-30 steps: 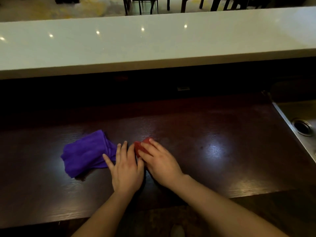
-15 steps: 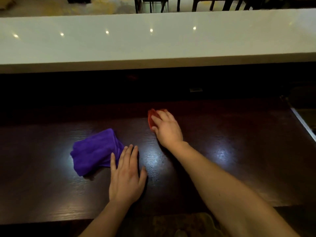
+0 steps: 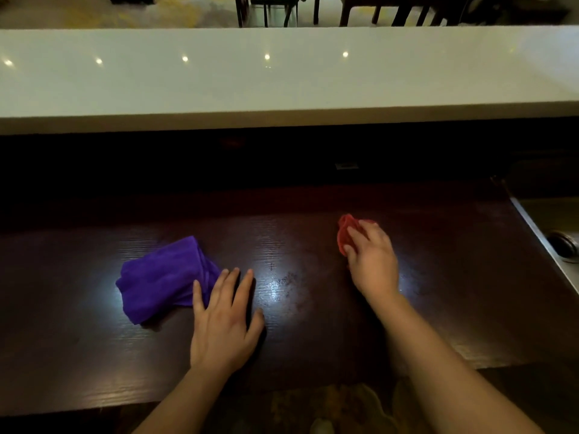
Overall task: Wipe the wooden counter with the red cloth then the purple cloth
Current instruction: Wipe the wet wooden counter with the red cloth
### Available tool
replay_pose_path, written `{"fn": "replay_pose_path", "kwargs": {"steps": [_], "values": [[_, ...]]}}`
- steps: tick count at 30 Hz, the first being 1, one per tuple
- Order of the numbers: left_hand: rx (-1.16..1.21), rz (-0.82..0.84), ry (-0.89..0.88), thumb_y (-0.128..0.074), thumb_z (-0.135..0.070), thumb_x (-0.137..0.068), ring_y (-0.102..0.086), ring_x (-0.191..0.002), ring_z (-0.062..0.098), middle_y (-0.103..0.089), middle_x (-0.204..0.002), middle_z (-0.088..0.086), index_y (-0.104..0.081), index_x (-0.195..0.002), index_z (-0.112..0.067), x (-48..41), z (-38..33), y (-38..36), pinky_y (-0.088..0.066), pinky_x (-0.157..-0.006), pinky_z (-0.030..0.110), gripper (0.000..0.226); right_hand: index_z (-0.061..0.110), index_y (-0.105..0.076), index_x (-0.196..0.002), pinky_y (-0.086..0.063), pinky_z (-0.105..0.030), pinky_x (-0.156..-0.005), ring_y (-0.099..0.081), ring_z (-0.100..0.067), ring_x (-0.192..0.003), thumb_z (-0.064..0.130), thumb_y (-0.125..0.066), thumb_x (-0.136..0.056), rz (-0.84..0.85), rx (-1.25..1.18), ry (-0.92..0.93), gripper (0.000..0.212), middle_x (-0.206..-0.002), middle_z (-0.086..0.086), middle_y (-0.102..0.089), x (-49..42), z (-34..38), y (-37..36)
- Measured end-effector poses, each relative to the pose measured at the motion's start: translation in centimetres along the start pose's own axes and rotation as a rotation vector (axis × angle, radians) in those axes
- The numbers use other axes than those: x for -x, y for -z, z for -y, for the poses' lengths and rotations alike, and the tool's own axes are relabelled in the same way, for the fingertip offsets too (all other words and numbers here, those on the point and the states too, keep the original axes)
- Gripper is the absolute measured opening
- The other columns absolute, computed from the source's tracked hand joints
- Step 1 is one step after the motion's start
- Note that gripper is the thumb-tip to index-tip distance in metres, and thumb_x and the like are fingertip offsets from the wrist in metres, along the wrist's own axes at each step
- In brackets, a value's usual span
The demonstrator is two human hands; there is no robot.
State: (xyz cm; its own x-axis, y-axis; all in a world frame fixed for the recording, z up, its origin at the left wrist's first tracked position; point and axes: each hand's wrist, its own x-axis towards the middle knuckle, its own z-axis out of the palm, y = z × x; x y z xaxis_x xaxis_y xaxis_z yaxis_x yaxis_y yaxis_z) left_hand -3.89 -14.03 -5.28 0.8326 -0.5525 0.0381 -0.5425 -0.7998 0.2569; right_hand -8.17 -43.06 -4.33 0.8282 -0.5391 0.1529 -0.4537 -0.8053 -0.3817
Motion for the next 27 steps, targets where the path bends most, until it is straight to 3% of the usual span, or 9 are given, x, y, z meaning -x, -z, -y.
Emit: {"fn": "replay_pose_path", "kwargs": {"steps": [2,4,7,9,14,18,21,24,27], "values": [[-0.024,0.008,-0.006,-0.036,-0.049,-0.090,-0.033,-0.145,0.025,-0.044,-0.151,0.010,-0.036,-0.149,-0.022,0.1,-0.1,0.0,-0.007,-0.119,0.062,0.065,0.007,-0.063,-0.124,-0.026,-0.038,-0.115,-0.043,-0.038,-0.130,0.019,-0.072,-0.080,0.007,0.047,0.106,0.046,-0.136,-0.014,-0.055,0.9,2.9,-0.5],[-0.043,0.010,-0.001,-0.035,-0.049,-0.090,-0.034,-0.144,0.026,-0.044,-0.151,0.010,-0.038,-0.148,-0.021,0.1,-0.2,0.1,-0.008,-0.118,0.063,0.064,0.009,-0.066,-0.117,-0.032,-0.040,-0.113,-0.049,-0.036,-0.125,0.023,-0.076,-0.075,0.030,0.046,0.423,0.045,-0.129,-0.014,-0.061,4.4,5.4,-1.7],[-0.082,0.024,0.004,-0.033,-0.050,-0.091,-0.033,-0.144,0.026,-0.044,-0.152,0.011,-0.041,-0.146,-0.022,0.2,-0.1,0.0,-0.006,-0.119,0.062,0.063,0.025,-0.055,-0.129,-0.033,-0.040,-0.113,-0.040,-0.027,-0.136,0.035,-0.059,-0.087,0.200,-0.024,0.597,0.044,-0.142,-0.003,-0.050,9.6,4.1,-1.2],[-0.107,0.026,0.005,-0.032,-0.050,-0.091,-0.033,-0.144,0.027,-0.043,-0.151,0.012,-0.044,-0.145,-0.024,0.1,-0.4,0.0,-0.006,-0.118,0.063,0.061,0.022,-0.059,-0.126,-0.033,-0.042,-0.112,-0.044,-0.030,-0.133,0.031,-0.063,-0.088,0.146,-0.005,0.505,0.039,-0.141,-0.006,-0.052,9.2,0.0,-0.1],[-0.173,0.042,0.004,-0.033,-0.050,-0.091,-0.037,-0.141,0.033,-0.048,-0.147,0.016,-0.050,-0.141,-0.020,-0.1,-1.0,0.3,-0.007,-0.116,0.067,0.061,0.012,-0.065,-0.122,-0.035,-0.042,-0.109,-0.044,-0.036,-0.131,0.015,-0.071,-0.083,-0.026,0.044,-0.062,0.040,-0.138,-0.011,-0.055,4.2,-7.5,3.6],[-0.222,0.024,-0.028,-0.037,-0.049,-0.086,-0.041,-0.137,0.040,-0.057,-0.138,0.018,-0.059,-0.131,-0.015,-1.7,-3.9,0.7,-0.013,-0.116,0.065,0.060,0.014,-0.063,-0.125,-0.029,-0.037,-0.110,-0.043,-0.035,-0.132,0.019,-0.073,-0.081,0.018,0.086,0.098,0.046,-0.139,-0.008,-0.054,5.7,-5.1,2.5],[-0.119,0.075,-0.030,-0.025,-0.058,-0.089,-0.022,-0.148,0.035,-0.037,-0.156,0.012,-0.042,-0.145,-0.029,-3.7,-7.3,-0.2,-0.013,-0.119,0.058,0.065,0.018,-0.061,-0.127,-0.024,-0.033,-0.112,-0.043,-0.030,-0.134,0.027,-0.072,-0.083,0.099,0.085,0.298,0.046,-0.140,-0.005,-0.053,7.5,-6.4,3.1],[-0.092,0.125,-0.022,-0.014,-0.063,-0.090,-0.001,-0.152,0.029,-0.014,-0.165,0.008,-0.017,-0.152,-0.041,-4.0,-8.4,-2.1,-0.001,-0.119,0.061,0.066,0.018,-0.063,-0.126,-0.033,-0.038,-0.109,-0.046,-0.032,-0.130,0.024,-0.072,-0.083,0.041,0.135,0.190,0.044,-0.139,-0.008,-0.054,7.0,-10.8,5.1],[-0.093,0.094,-0.022,-0.017,-0.063,-0.092,-0.003,-0.152,0.029,-0.018,-0.164,0.011,-0.020,-0.152,-0.037,-3.5,-7.9,-3.0,-0.004,-0.118,0.063,0.066,0.012,-0.062,-0.126,-0.040,-0.049,-0.106,-0.045,-0.038,-0.127,0.019,-0.066,-0.087,-0.051,0.140,-0.092,0.039,-0.139,-0.014,-0.051,4.5,-14.7,6.9]]}}
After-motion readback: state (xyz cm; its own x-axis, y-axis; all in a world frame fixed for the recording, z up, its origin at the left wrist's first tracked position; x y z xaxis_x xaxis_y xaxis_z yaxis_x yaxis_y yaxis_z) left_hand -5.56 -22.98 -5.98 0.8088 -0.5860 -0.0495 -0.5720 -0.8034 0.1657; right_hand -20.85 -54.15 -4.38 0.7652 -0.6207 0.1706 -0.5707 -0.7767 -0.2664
